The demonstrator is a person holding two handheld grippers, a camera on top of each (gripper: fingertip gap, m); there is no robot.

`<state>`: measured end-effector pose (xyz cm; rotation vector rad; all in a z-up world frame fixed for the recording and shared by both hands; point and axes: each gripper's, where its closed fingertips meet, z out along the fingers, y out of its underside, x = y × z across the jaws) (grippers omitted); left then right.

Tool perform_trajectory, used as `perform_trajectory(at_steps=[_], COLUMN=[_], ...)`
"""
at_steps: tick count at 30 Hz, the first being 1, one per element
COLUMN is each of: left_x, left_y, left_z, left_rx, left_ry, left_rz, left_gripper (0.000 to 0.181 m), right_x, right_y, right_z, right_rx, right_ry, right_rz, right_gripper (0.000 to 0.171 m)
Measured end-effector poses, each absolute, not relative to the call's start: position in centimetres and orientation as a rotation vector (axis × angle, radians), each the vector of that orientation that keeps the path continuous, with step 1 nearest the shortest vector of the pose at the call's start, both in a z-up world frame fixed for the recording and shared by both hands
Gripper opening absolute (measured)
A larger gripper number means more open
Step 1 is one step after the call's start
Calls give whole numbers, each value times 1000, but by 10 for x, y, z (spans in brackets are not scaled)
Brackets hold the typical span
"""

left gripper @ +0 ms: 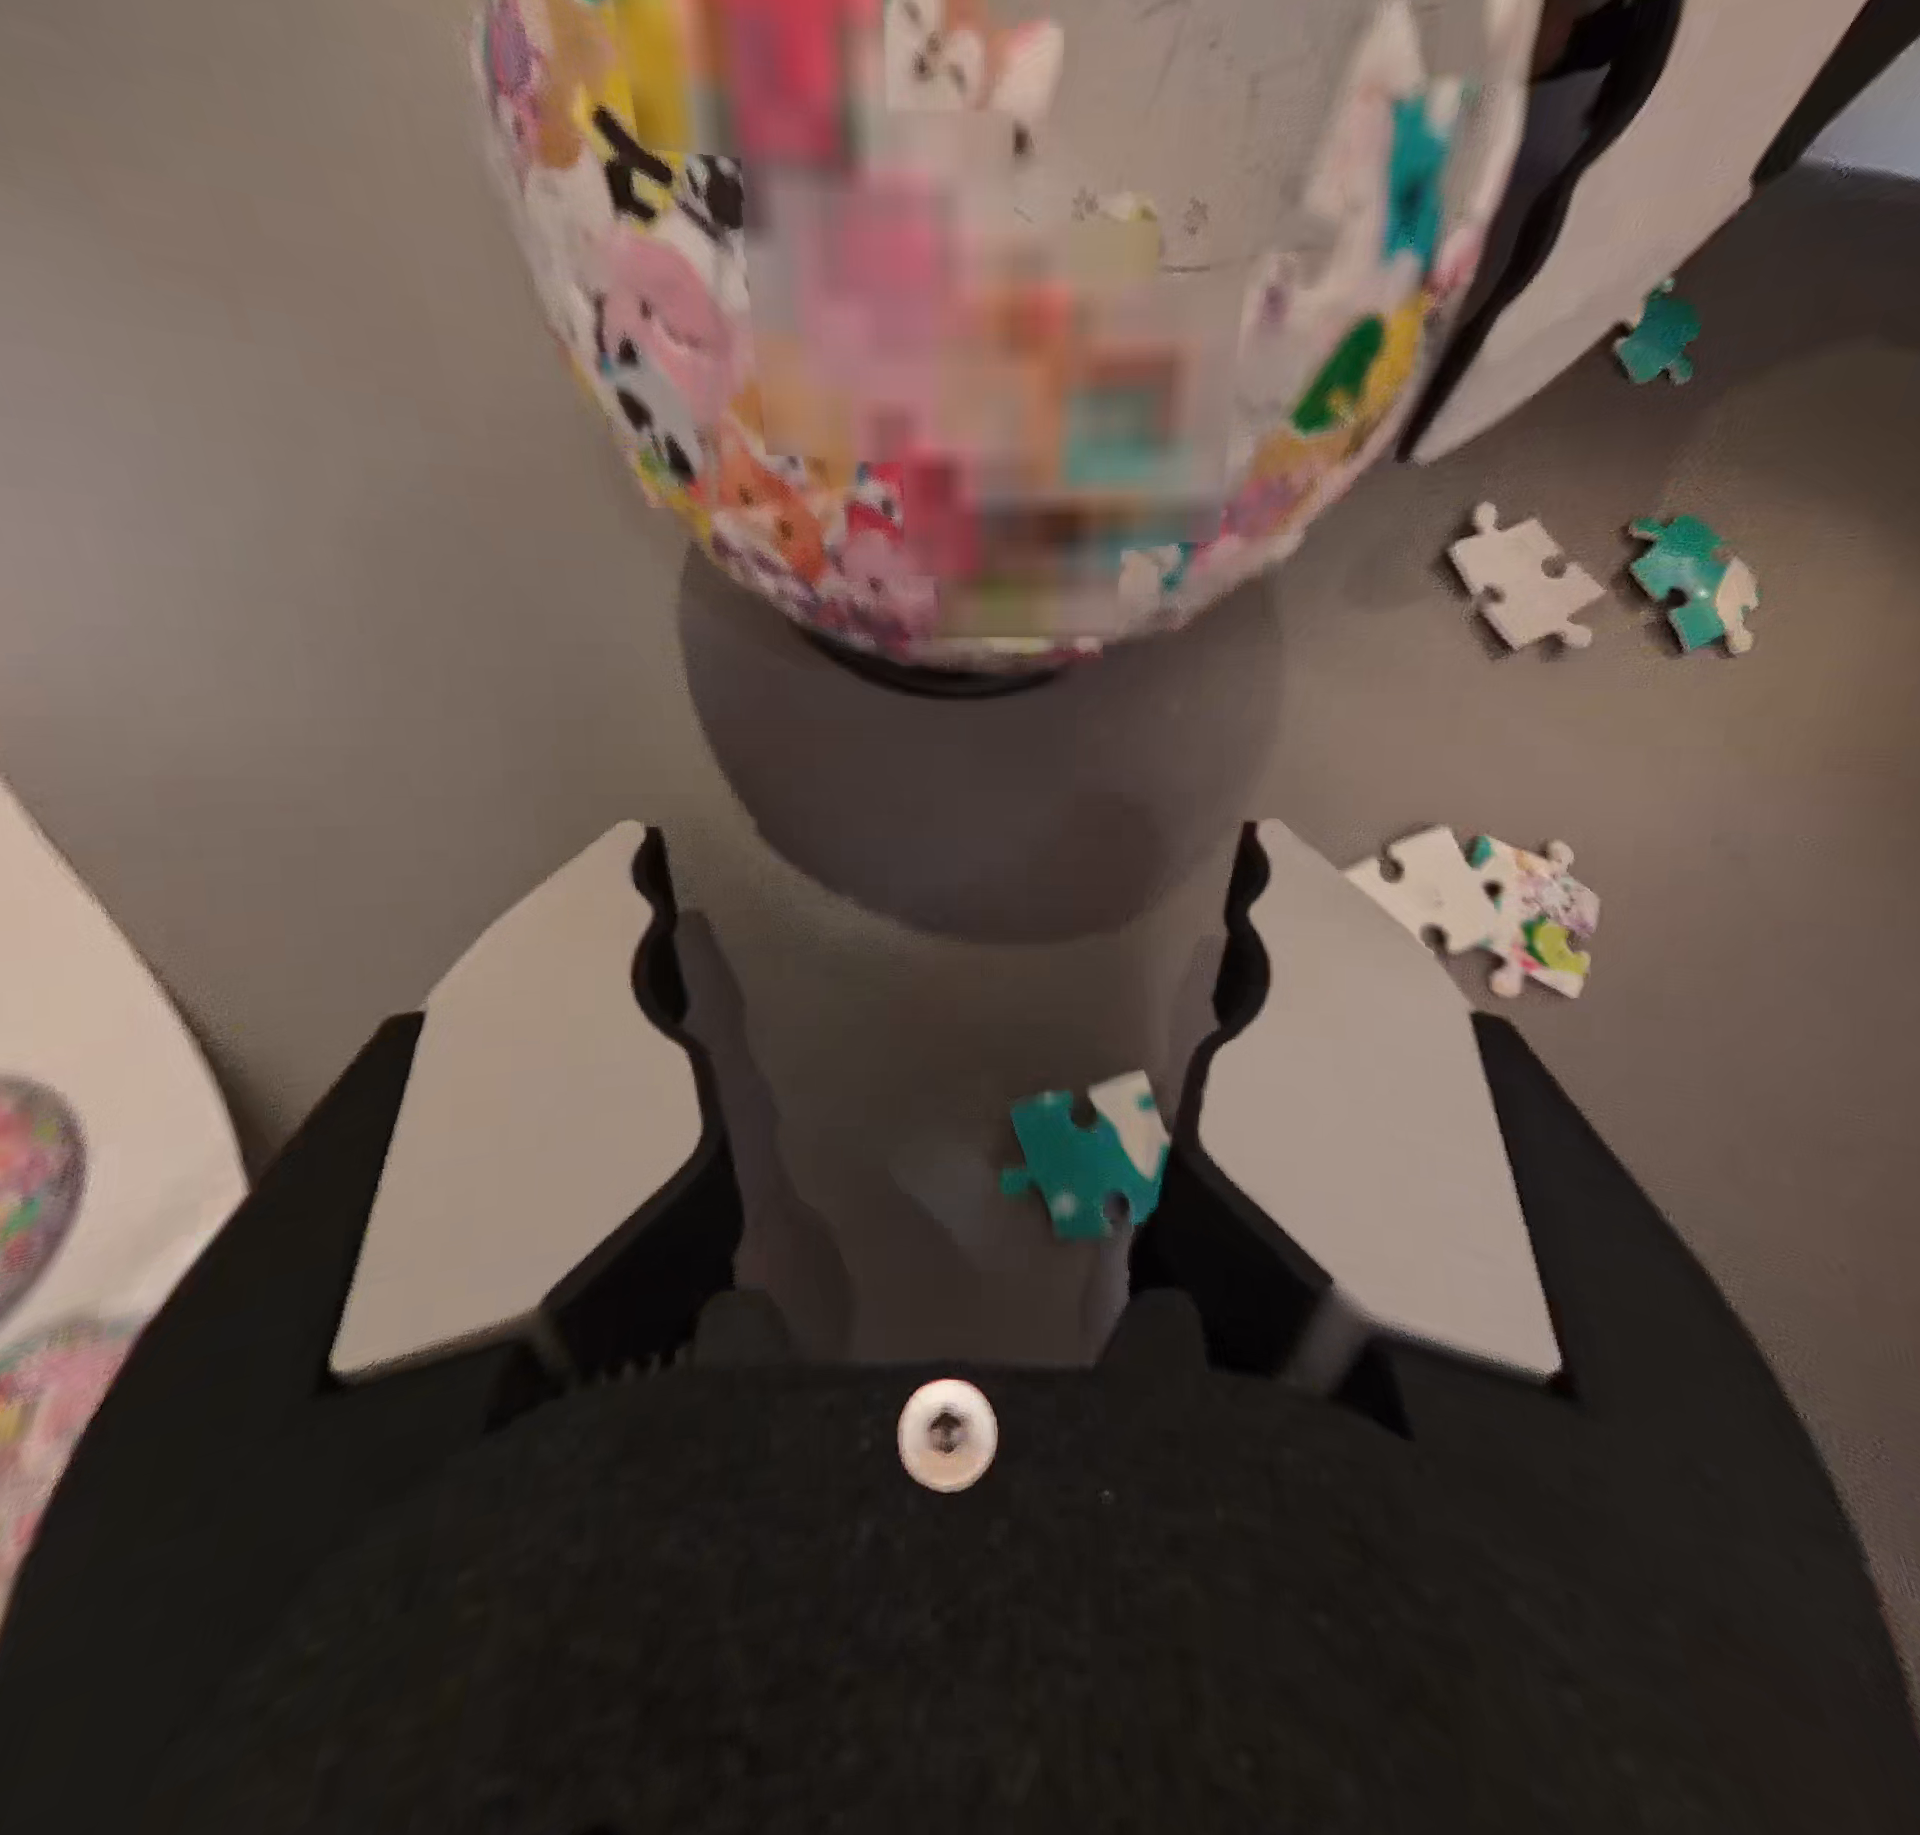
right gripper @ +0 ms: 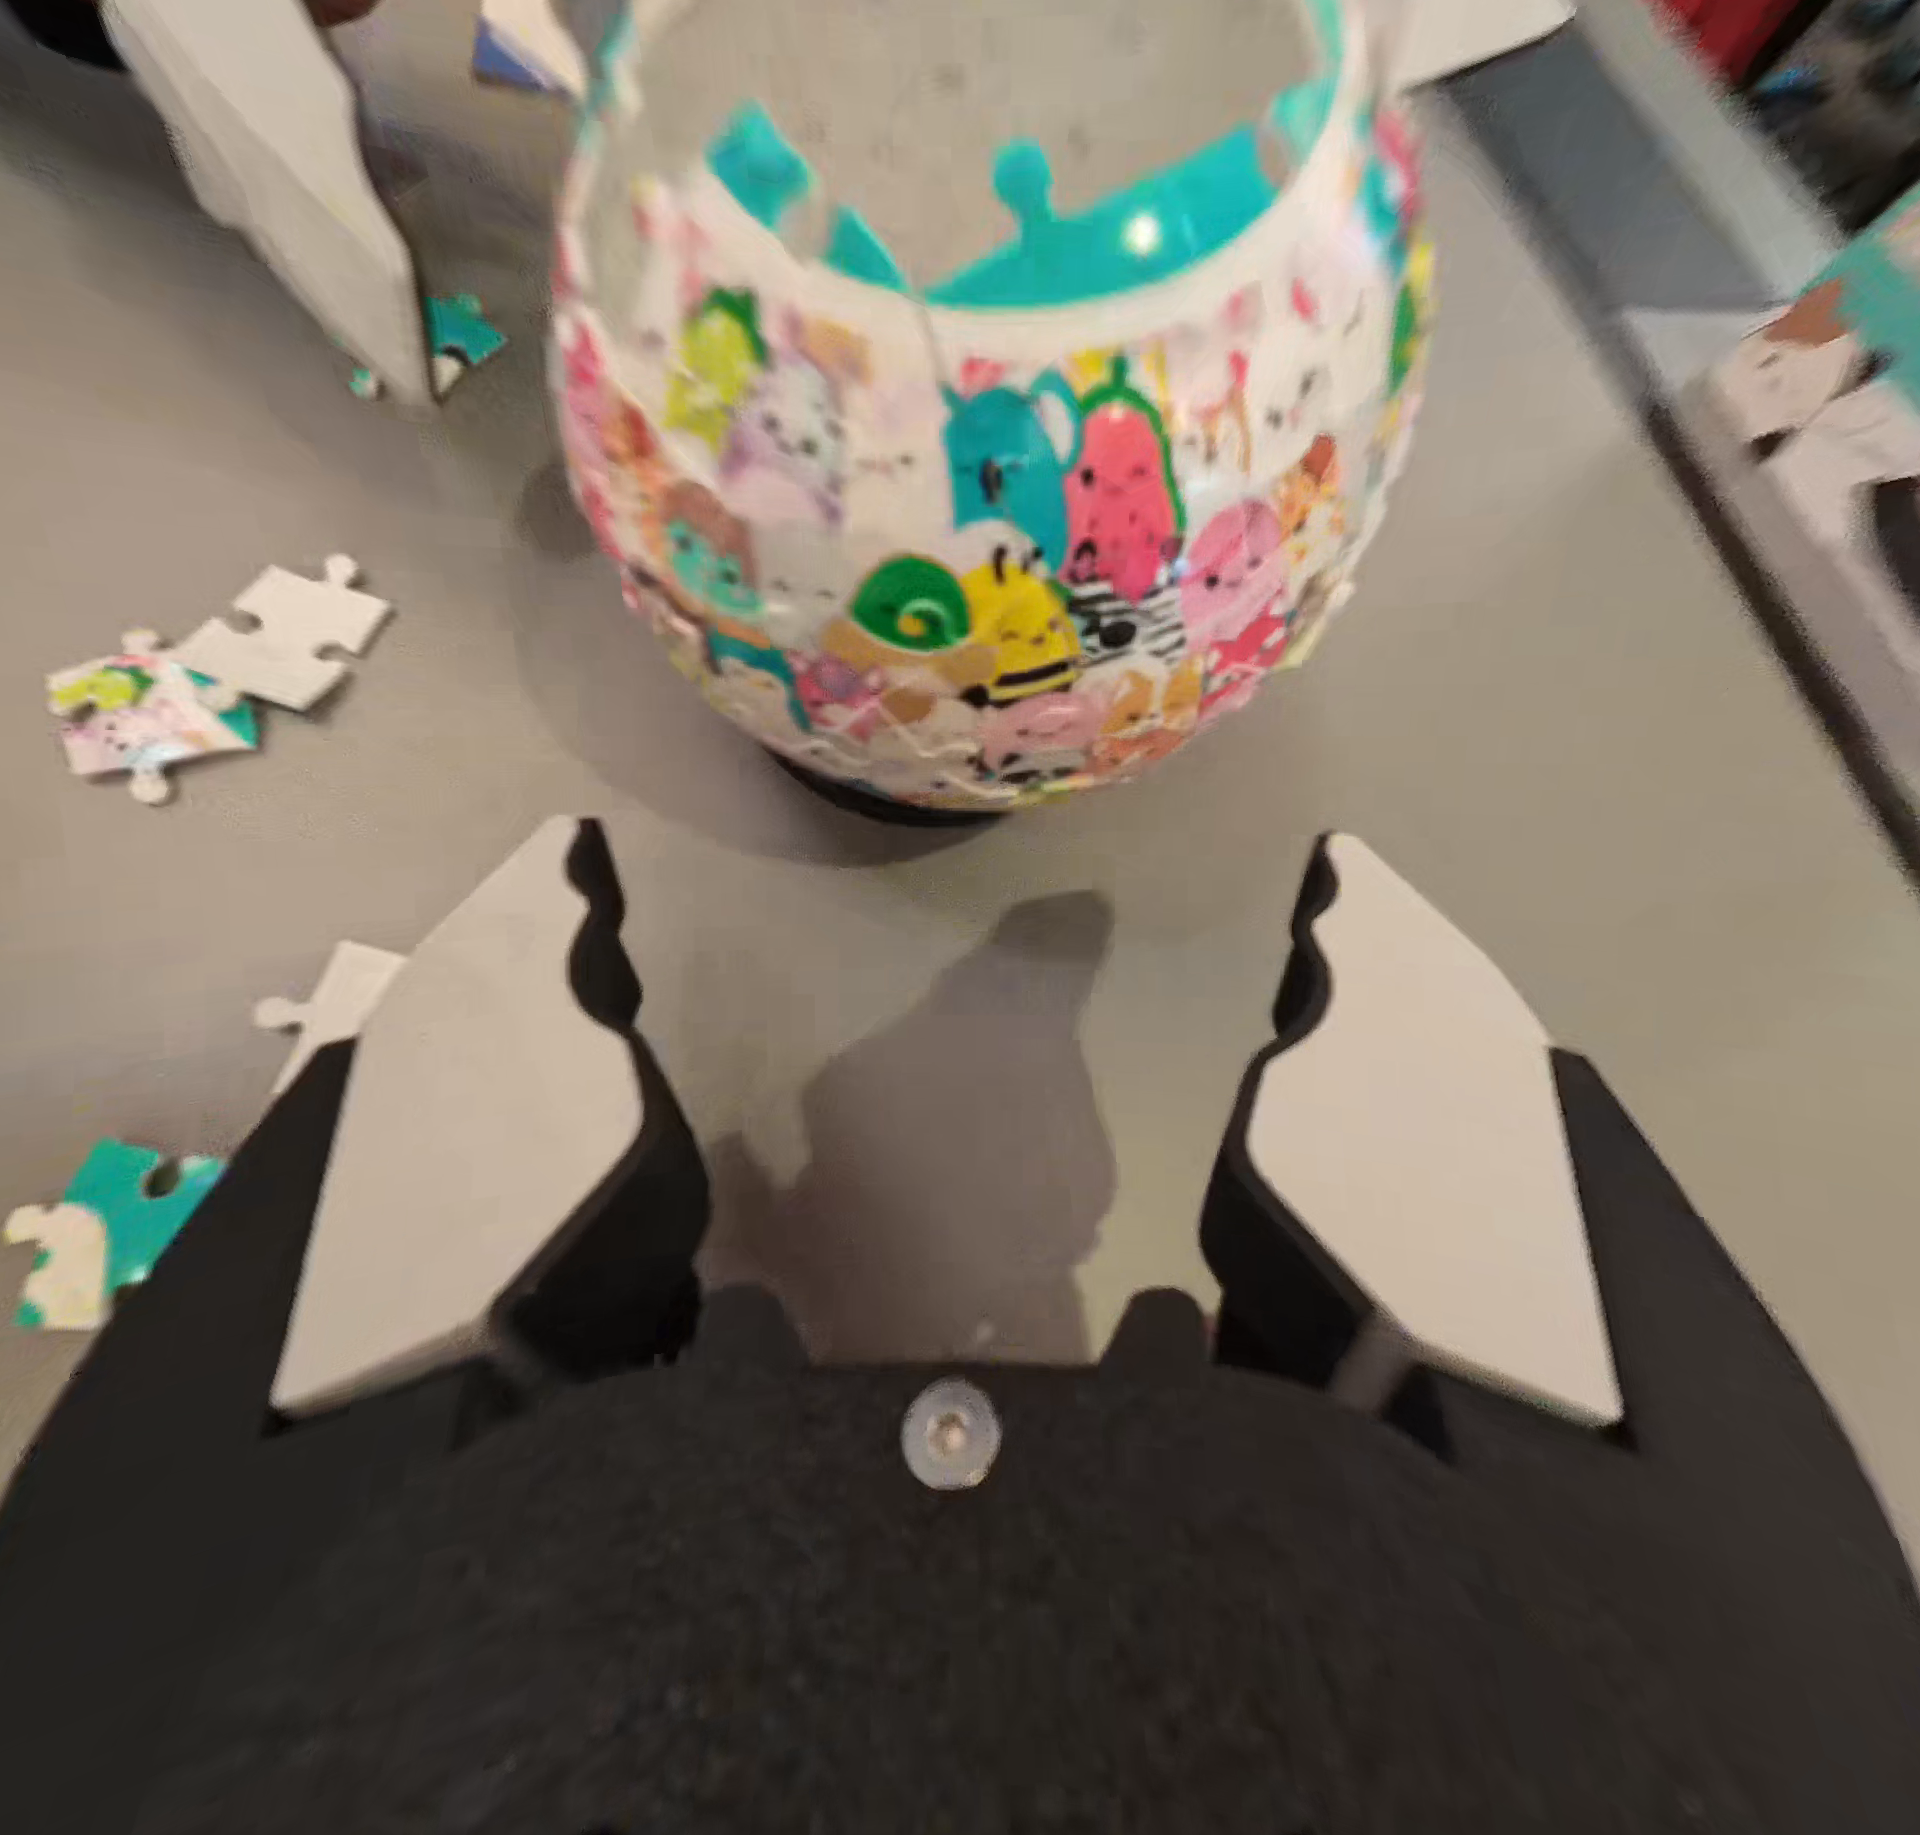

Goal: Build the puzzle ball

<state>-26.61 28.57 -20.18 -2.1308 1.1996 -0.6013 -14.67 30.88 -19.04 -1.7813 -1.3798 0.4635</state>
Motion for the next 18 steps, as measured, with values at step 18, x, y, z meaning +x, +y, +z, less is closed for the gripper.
perform_trajectory(at_steps=[18], left_x=[-236], left_y=[280], left_z=[-211], left_rx=[-2237], left_ry=[1396], left_rz=[-799], left_gripper=[85], right_x=[-180], right_y=[306], right_z=[-190], right_rx=[-2018], right_ry=[-1354], right_rz=[940], right_gripper=[113])
